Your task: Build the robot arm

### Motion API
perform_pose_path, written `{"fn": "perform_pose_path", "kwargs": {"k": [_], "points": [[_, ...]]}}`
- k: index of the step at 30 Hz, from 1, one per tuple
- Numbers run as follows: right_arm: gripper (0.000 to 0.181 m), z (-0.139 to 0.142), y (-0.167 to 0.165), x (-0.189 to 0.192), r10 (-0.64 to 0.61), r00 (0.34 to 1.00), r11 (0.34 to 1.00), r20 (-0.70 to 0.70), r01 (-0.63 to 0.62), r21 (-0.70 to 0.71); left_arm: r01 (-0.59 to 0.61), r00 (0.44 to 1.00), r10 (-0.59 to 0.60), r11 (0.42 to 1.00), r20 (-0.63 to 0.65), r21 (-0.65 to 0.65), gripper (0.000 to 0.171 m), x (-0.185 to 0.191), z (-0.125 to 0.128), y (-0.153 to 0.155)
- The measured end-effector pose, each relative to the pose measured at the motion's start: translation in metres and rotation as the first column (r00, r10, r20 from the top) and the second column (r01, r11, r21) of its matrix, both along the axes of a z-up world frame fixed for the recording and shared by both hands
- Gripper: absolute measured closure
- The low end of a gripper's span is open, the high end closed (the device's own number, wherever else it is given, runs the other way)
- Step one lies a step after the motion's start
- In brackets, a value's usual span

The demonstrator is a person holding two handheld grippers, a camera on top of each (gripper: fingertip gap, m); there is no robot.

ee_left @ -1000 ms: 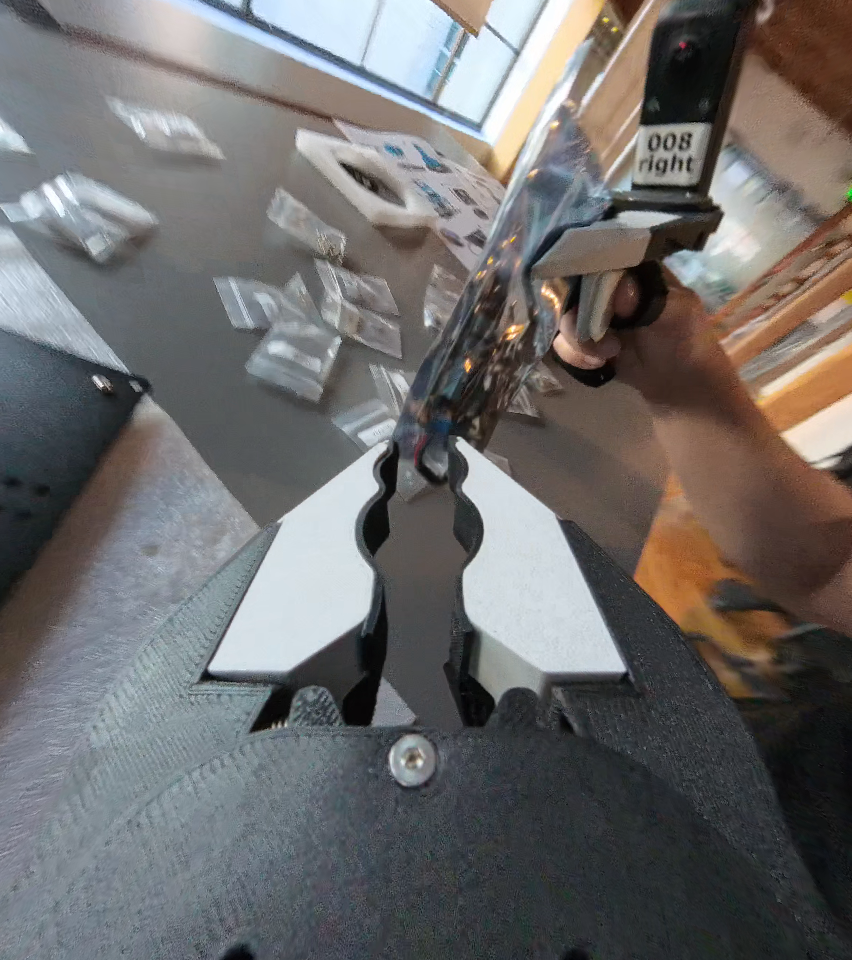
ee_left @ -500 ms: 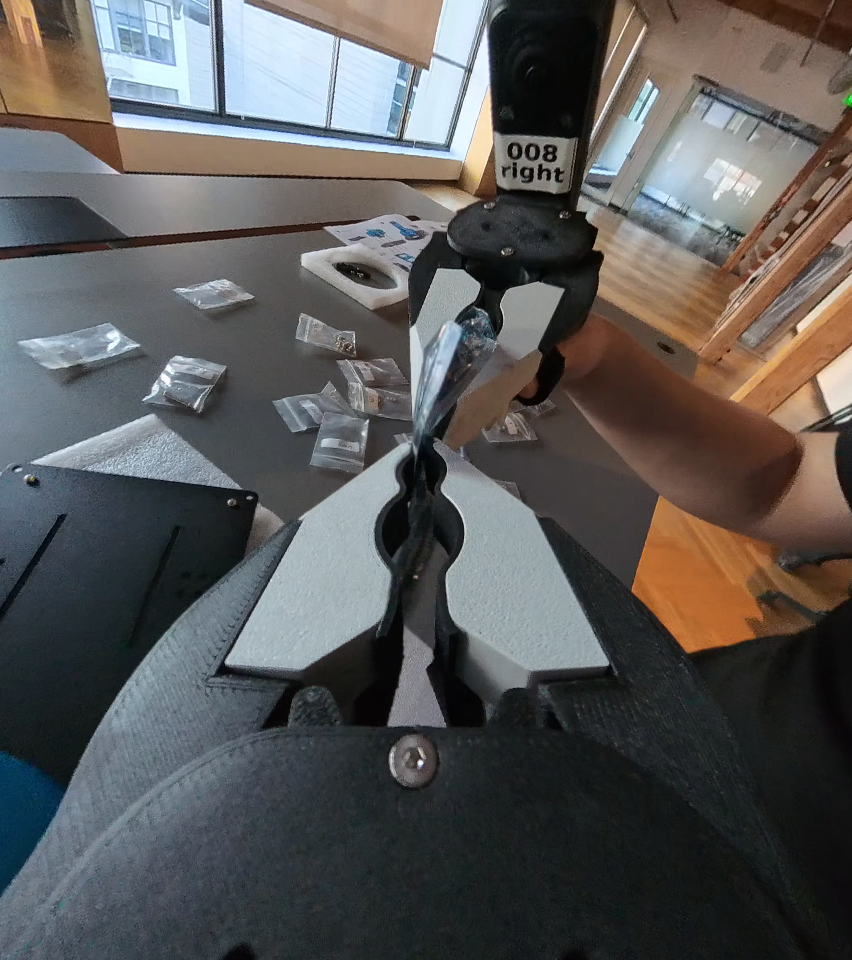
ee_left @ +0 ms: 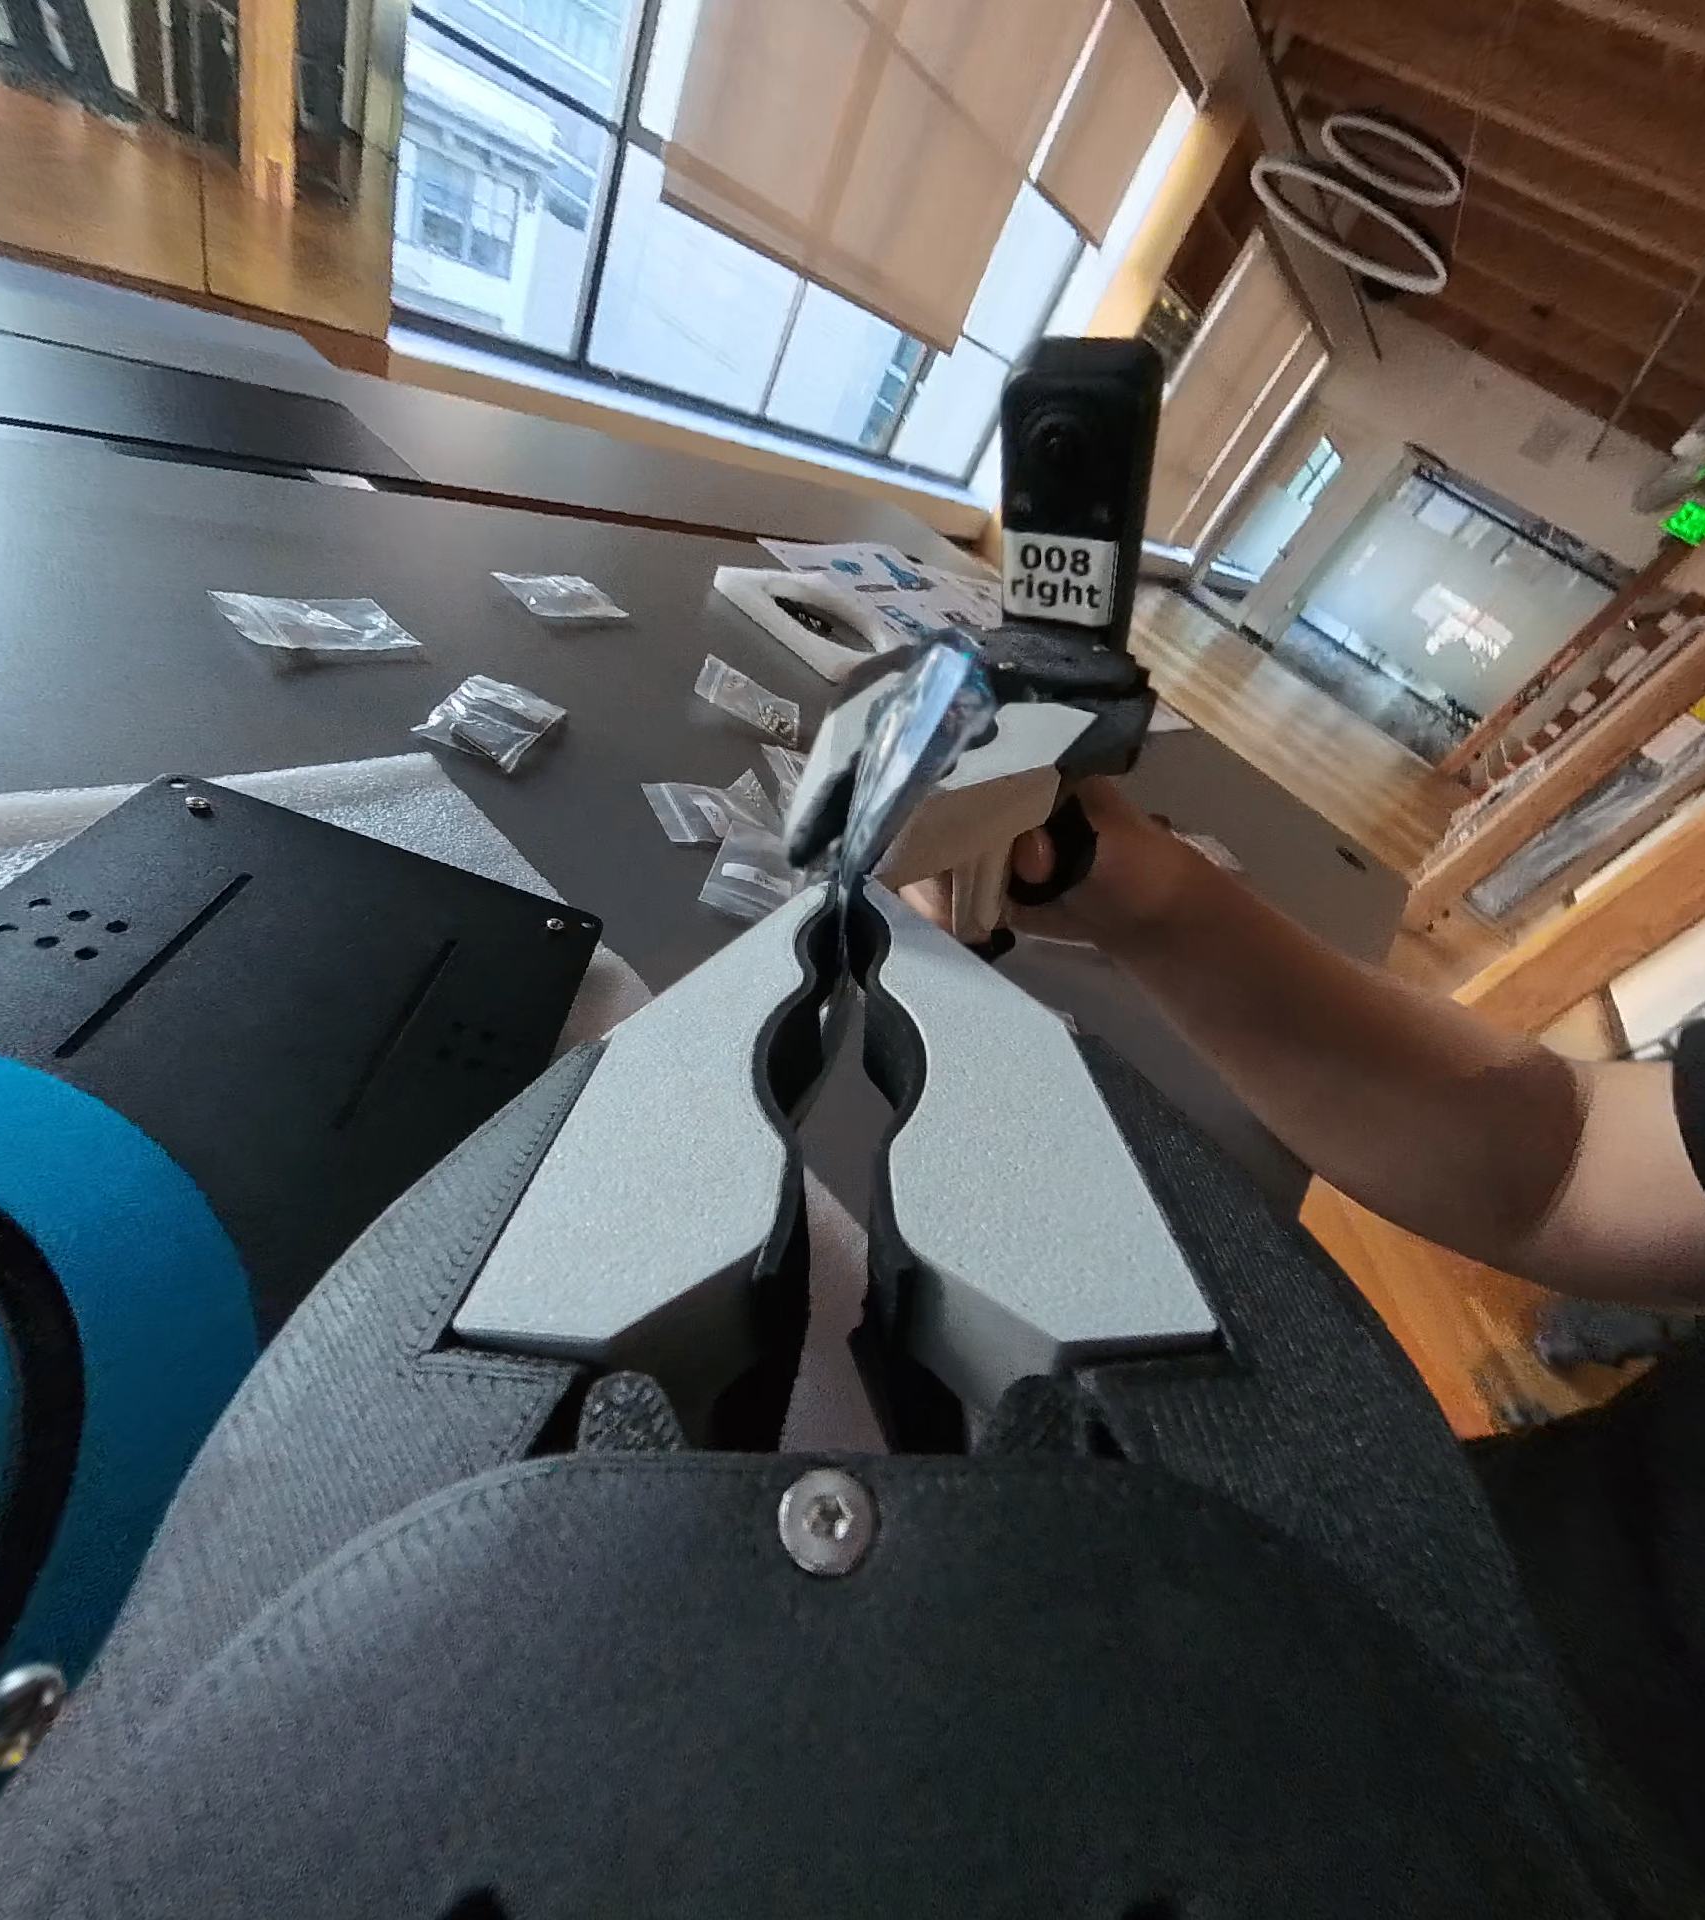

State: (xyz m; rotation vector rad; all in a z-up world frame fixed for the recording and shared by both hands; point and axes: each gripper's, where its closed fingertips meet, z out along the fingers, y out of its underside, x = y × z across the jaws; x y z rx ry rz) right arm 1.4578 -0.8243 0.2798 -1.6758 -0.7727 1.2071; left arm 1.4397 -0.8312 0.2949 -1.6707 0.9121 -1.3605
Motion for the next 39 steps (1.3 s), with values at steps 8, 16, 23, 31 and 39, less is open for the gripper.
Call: {"fn": "perform_pose_path", "kwargs": {"k": [8,16,23,31,39], "points": [[0.166,-0.002,0.003,-0.008,-0.029,0.998,0.995,0.052,0.024,0.092,-0.151,0.988,0.152,0.988,-0.040,0.038,0.167,-0.017,-0.011,0.002],[0.169,-0.004,0.005,-0.005,-0.070,0.994,0.992,0.081,0.061,0.107,-0.232,0.971,0.234,0.972,-0.057,0.027,0.161,-0.026,-0.014,0.005],[0.170,-0.006,0.003,-0.002,-0.065,0.997,0.994,0.051,0.061,0.086,-0.231,0.970,0.235,0.971,-0.057,0.064,0.168,-0.030,-0.016,0.000],[0.181,0.000,-0.004,-0.012,-0.092,0.982,0.975,0.166,0.055,0.217,-0.258,0.941,0.298,0.938,-0.161,0.231,0.171,-0.028,-0.011,0.003],[0.181,-0.015,-0.001,-0.016,-0.130,0.937,0.963,0.325,0.042,0.265,-0.216,0.893,0.335,0.904,-0.299,0.369,0.171,-0.021,-0.017,0.000]]}}
